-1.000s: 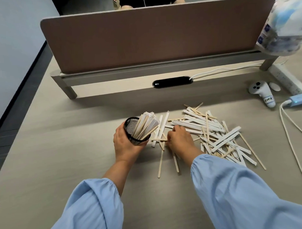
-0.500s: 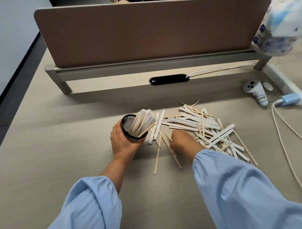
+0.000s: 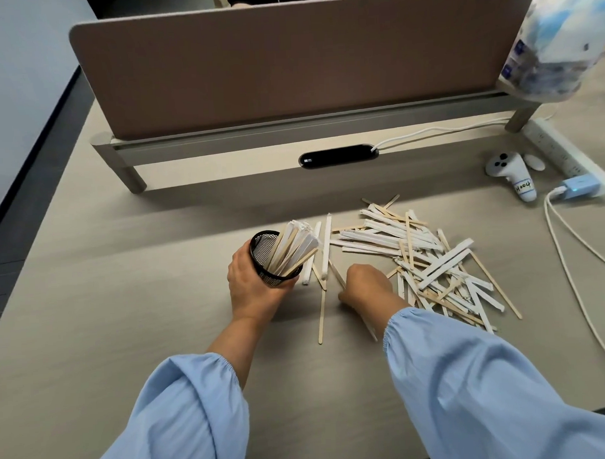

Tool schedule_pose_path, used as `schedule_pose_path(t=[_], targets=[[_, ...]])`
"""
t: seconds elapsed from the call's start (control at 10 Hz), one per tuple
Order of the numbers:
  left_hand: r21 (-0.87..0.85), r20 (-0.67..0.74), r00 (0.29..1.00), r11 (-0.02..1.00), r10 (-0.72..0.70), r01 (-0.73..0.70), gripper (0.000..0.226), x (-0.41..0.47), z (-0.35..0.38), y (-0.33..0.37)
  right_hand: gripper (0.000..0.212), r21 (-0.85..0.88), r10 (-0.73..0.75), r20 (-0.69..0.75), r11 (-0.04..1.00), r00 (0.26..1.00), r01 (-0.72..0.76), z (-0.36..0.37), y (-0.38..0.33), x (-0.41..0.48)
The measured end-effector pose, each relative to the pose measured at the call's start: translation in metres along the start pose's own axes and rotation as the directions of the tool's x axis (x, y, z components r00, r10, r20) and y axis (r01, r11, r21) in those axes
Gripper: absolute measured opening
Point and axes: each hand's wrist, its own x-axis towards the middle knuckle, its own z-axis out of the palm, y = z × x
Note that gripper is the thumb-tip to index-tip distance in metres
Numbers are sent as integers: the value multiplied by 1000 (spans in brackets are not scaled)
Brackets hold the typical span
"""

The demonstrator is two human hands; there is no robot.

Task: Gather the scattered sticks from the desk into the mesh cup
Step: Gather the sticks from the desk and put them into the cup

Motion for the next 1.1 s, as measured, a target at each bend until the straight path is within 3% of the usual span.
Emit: schedule_pose_path(t=[0.4, 0.6, 0.7, 0.8, 0.9, 1.1], targets=[[-19, 0, 1000, 1000, -14, 14, 91, -2, 1, -2, 34, 183, -12, 127, 983, 992, -12, -6, -4, -7], [-15, -7, 1000, 1000, -16, 16, 92, 0, -1, -4, 35, 244, 68, 142, 964, 988, -101, 5, -17, -10], [-14, -13, 1000, 1000, -21, 20, 92, 0, -2, -5, 41, 244, 89, 95, 963, 991, -110, 12, -20, -11], [-16, -12, 1000, 1000, -24, 24, 91, 0, -2, -6, 39, 134, 33, 69, 990, 997, -42, 14, -22, -11], [-18, -8, 1000, 1000, -25, 25, 91, 0, -3, -5, 29, 78, 20, 84, 997, 996, -26, 12, -25, -10], [-24, -9, 1000, 999, -26, 26, 91, 0, -2, -4, 28, 24, 88, 74, 996, 993, -90, 4, -17, -5]])
